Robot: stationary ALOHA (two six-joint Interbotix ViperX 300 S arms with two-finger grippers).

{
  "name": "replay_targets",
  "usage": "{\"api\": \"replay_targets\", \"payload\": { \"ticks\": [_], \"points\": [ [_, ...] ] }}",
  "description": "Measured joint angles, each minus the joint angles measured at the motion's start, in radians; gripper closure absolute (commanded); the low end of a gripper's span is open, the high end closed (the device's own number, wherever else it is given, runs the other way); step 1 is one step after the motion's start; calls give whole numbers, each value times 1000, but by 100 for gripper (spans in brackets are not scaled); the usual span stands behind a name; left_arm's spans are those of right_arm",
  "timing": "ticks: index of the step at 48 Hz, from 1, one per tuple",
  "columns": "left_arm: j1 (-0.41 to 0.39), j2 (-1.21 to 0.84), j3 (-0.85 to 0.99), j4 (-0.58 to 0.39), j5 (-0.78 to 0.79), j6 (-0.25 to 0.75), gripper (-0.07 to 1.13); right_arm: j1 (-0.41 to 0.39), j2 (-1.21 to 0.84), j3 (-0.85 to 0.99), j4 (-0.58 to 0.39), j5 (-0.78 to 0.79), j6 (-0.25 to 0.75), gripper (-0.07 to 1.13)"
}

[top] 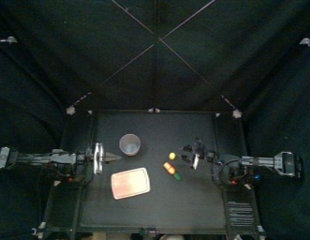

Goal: Pick the yellow can then place it in the grey bowl
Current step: Pick the yellow can

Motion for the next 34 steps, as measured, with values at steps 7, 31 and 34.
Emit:
{"api": "replay_targets", "payload": {
  "ticks": [7, 31, 34],
  "points": [
    [23, 2, 0, 0, -3, 0, 105, -5, 57, -9, 0, -8, -2, 6],
    [37, 0, 8, 2, -6, 0, 105, -28, 405, -95, -25, -12, -3, 6],
    [41, 2, 12, 0, -5, 0, 105, -31, 448, -112, -25, -12, -3, 6]
  ]
}}
